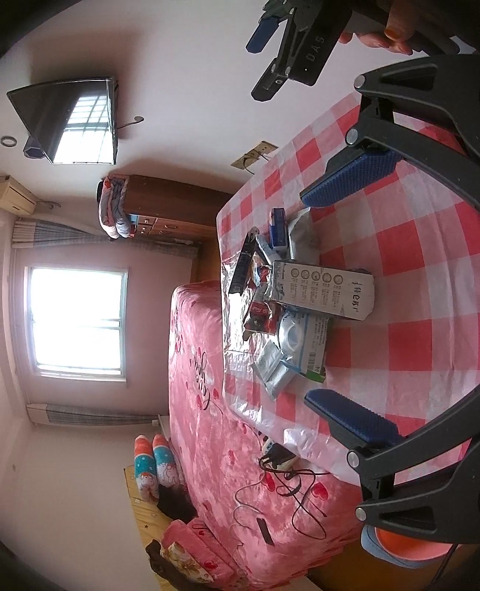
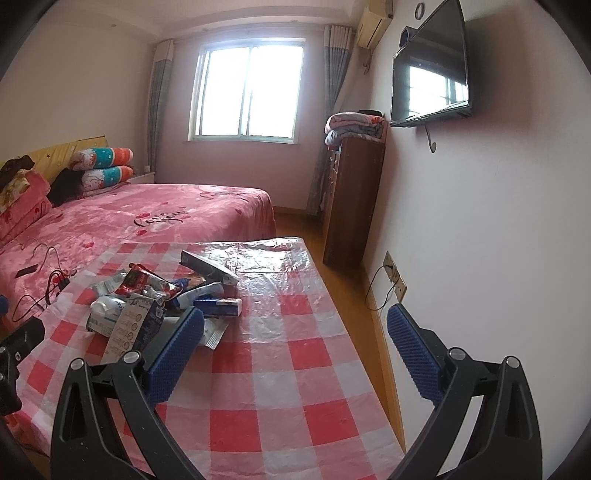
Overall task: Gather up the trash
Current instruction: 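Move both grippers toward the trash pile on the table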
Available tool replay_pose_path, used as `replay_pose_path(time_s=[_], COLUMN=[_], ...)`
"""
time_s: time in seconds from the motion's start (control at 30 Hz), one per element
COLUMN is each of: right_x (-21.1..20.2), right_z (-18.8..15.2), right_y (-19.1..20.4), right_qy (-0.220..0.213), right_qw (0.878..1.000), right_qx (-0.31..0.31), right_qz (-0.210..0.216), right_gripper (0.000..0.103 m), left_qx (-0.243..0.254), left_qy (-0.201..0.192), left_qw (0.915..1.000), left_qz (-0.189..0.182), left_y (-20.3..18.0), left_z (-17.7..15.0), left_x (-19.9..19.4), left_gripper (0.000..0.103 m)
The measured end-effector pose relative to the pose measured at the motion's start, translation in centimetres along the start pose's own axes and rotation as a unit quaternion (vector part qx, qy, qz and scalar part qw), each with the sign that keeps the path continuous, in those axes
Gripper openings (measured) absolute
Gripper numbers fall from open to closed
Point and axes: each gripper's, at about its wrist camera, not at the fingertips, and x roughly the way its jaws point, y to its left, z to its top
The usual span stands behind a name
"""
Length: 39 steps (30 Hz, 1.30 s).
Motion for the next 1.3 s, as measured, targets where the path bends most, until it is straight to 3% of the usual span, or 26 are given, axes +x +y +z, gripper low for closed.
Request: replay_pose_path(time_s=[0.8, 1.0, 1.3], right_x=[1.5, 3.6, 7.5], right_z=[-1.1, -2.3, -4.4], right_y=[-0.1, 0.2, 0.3], right_qy=[0.008, 0.037, 0.089], right_qw=[1.0, 0.999, 0.991], right_qx=[-0.006, -0.006, 0.024], right_qz=[0.008, 0.033, 0.094], right_gripper=[0.098, 0.098, 0.098], left_qx=[-0.001, 0.003, 0.003], left_qy=[0.021, 0.035, 0.076], left_qw=[0.9998, 0.9994, 0.996], left_qz=[0.003, 0.001, -0.048], left_y=[-0.7, -0.7, -0.4], left_z=[-1.0, -1.6, -2.7], left_x=[1.4, 3.0, 7.5], left_gripper=[0.099, 0.099, 0.099])
